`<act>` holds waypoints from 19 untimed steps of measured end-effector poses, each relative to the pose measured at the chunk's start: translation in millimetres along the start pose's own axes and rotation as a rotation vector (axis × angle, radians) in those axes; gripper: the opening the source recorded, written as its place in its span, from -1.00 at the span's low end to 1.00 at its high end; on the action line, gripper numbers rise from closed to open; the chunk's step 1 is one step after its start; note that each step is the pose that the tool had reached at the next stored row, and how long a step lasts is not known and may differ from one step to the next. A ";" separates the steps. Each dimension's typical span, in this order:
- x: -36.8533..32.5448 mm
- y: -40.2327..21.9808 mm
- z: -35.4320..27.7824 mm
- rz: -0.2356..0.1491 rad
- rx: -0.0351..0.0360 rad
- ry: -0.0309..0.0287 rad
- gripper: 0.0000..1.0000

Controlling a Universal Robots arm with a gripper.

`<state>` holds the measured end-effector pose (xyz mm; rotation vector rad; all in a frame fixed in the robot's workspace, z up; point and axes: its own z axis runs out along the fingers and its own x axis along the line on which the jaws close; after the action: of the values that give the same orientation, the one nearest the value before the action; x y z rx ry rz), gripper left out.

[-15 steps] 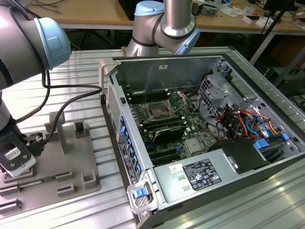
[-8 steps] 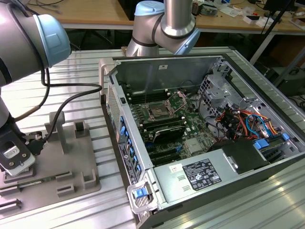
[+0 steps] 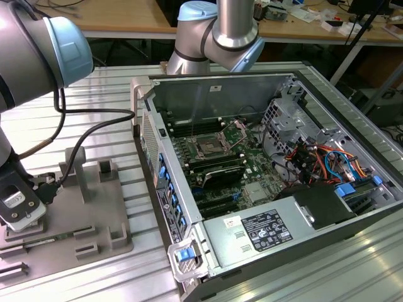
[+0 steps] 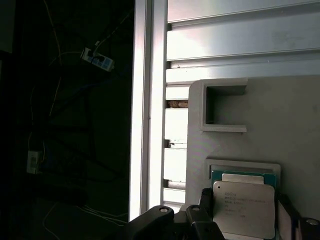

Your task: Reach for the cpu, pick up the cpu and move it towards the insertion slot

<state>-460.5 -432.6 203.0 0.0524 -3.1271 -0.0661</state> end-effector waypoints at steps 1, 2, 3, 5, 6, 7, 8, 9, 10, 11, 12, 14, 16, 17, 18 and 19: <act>0.0 0.0 -0.3 0.000 0.0001 0.0001 0.09; 0.0 0.0 -1.0 0.000 0.0002 0.0003 0.09; 0.1 0.0 -1.7 0.000 0.0003 0.0004 0.09; 0.1 0.2 -3.6 0.000 0.0001 0.0001 0.09; 0.1 0.2 -4.9 0.000 0.0001 0.0001 0.09; 0.1 0.3 -6.1 0.000 0.0001 0.0001 0.09; 0.1 0.4 -8.4 0.000 0.0001 0.0000 0.09; 0.1 0.4 -8.6 0.000 -0.0001 -0.0002 0.09; 0.1 0.4 -8.8 0.000 0.0000 0.0000 0.09; 0.1 0.4 -8.9 0.000 0.0001 0.0000 0.09; 0.1 0.4 -9.5 0.000 0.0001 0.0002 0.09; 0.2 0.5 -11.3 0.000 0.0001 0.0002 0.09; 0.2 0.6 -13.4 0.000 0.0000 0.0000 0.09; 0.1 0.6 -13.4 0.000 0.0001 0.0000 0.09; 0.1 0.6 -13.4 0.000 0.0000 -0.0001 0.09; 0.2 0.6 -13.4 0.000 0.0000 -0.0002 0.09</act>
<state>-460.5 -432.6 216.5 0.0524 -3.1272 -0.0662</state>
